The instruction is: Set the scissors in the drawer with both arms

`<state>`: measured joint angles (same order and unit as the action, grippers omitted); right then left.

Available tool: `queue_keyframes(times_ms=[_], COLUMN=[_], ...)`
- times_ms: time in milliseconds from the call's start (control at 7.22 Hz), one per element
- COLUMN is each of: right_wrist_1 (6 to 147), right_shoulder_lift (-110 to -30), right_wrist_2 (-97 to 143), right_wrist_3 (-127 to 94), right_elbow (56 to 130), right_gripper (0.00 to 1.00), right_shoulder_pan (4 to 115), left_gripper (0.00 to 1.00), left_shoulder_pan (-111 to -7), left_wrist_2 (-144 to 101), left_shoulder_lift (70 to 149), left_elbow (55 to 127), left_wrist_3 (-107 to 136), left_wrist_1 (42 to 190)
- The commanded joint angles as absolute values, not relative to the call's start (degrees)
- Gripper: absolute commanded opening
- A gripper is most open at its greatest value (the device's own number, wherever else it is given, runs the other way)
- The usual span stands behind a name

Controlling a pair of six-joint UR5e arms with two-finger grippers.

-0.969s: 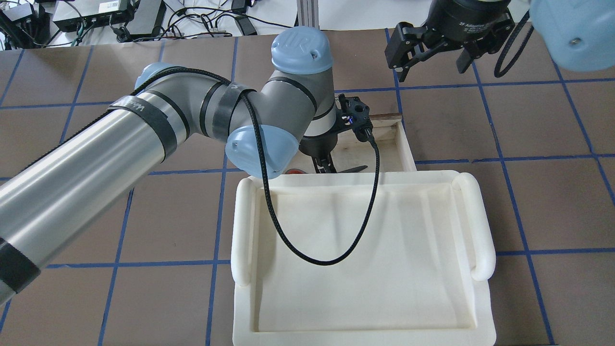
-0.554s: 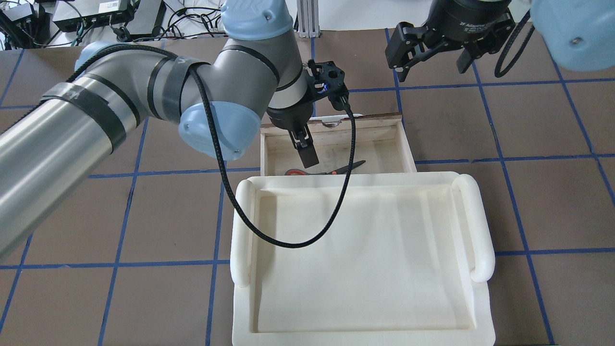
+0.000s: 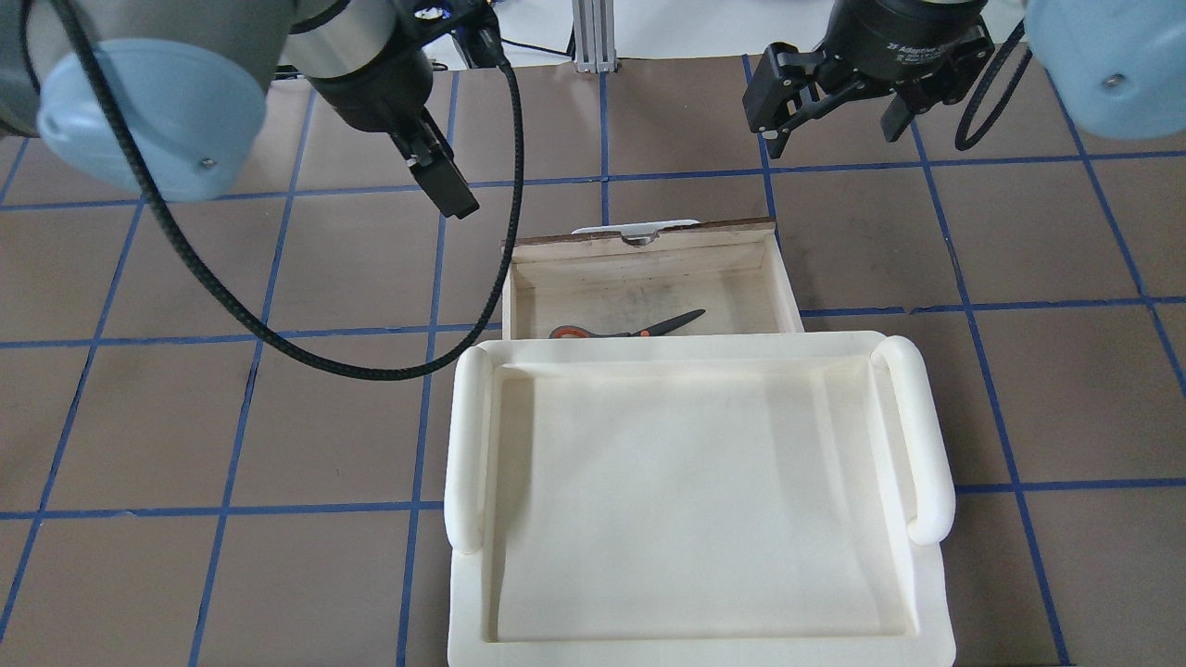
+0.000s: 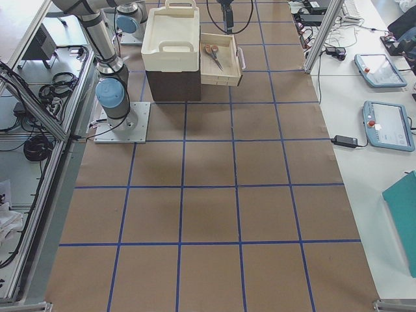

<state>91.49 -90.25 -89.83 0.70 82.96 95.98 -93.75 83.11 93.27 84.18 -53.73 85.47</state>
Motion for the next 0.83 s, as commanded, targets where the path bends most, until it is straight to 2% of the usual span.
queue_keyframes(times_ms=[0, 138, 277, 692], right_wrist_1=[91.6, 91.5, 91.5, 91.6], right_shoulder_lift=[-90.2, -90.3, -90.3, -90.3], right_wrist_2=[-89.7, -89.8, -89.8, -89.8], right_wrist_3=[0.7, 0.7, 0.7, 0.7], right_elbow=[83.0, 83.0, 83.1, 83.1], right_gripper=[1.0, 1.0, 1.0, 1.0], right_shoulder_pan=[96.0, 96.0, 96.0, 96.0], left_gripper=[1.0, 1.0, 1.0, 1.0], left_shoulder_pan=[-82.5, -79.3, -78.7, -85.1], left_wrist_2=[84.4, 86.8, 86.1, 89.9], left_shoulder_lift=[87.8, 86.8, 87.4, 88.1], left_elbow=[83.4, 84.3, 85.0, 86.0], left_wrist_3=[-52.7, -49.2, -27.7, -3.9], left_wrist_1=[92.6, 92.3, 90.1, 89.1])
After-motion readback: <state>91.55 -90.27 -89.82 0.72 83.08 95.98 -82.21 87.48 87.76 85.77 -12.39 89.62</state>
